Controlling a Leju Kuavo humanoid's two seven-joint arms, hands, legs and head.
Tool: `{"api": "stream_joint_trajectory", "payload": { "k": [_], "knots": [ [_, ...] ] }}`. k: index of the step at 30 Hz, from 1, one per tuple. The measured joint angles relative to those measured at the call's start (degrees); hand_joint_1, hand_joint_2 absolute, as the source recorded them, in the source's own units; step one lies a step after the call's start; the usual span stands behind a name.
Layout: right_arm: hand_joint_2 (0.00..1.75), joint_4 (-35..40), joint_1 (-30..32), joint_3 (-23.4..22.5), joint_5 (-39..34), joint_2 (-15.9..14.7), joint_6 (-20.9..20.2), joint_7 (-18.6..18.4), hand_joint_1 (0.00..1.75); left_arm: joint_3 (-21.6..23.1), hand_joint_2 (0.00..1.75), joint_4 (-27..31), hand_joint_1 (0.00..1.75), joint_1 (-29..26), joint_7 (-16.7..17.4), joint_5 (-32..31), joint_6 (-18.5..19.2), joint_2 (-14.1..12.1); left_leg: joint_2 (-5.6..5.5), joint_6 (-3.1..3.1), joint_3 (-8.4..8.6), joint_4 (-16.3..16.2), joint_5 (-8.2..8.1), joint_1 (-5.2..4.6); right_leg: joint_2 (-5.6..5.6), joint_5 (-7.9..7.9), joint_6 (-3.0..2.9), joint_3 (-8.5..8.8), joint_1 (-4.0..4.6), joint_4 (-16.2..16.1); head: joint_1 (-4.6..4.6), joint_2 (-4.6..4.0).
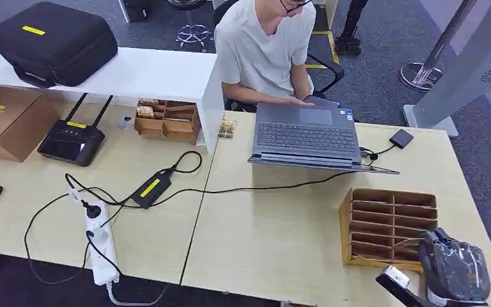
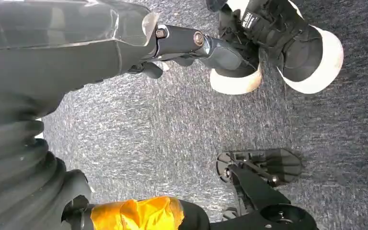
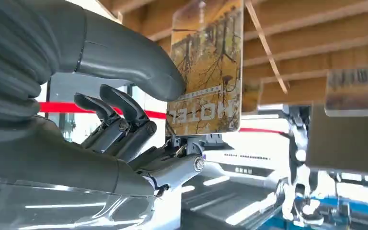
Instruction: Pass the card to the sensor for recognition and then transmit it.
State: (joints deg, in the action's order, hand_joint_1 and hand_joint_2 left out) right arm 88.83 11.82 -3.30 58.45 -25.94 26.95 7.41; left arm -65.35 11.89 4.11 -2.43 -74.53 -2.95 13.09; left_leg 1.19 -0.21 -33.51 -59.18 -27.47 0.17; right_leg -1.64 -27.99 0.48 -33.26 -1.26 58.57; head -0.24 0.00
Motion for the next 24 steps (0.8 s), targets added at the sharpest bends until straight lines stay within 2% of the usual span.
{"api": "stream_joint_trajectory", "payload": {
  "k": [12, 24],
  "knots": [
    [1.75, -0.76, -10.71, 1.33, 0.00, 0.00, 1.03, 0.24, 1.75, 1.31, 1.75, 0.00, 0.00, 0.02, -0.02, -1.46, 0.55, 0.00, -0.01, -0.03, 0.01, -0.01, 0.04, 0.00, -0.01, 0.05, 0.02, 0.01, 0.00, 0.01, 0.00, 0.00],
    [1.75, -3.28, -15.61, 3.91, 0.66, 0.00, 2.60, -0.35, 1.75, 2.08, 1.75, 0.00, 0.00, 0.02, -0.02, -1.68, 1.05, 0.00, -0.04, -0.03, -0.02, -0.01, 0.03, 0.00, -0.02, 0.04, 0.02, 0.00, 0.00, 0.01, 0.00, 0.00]
  ]
}}
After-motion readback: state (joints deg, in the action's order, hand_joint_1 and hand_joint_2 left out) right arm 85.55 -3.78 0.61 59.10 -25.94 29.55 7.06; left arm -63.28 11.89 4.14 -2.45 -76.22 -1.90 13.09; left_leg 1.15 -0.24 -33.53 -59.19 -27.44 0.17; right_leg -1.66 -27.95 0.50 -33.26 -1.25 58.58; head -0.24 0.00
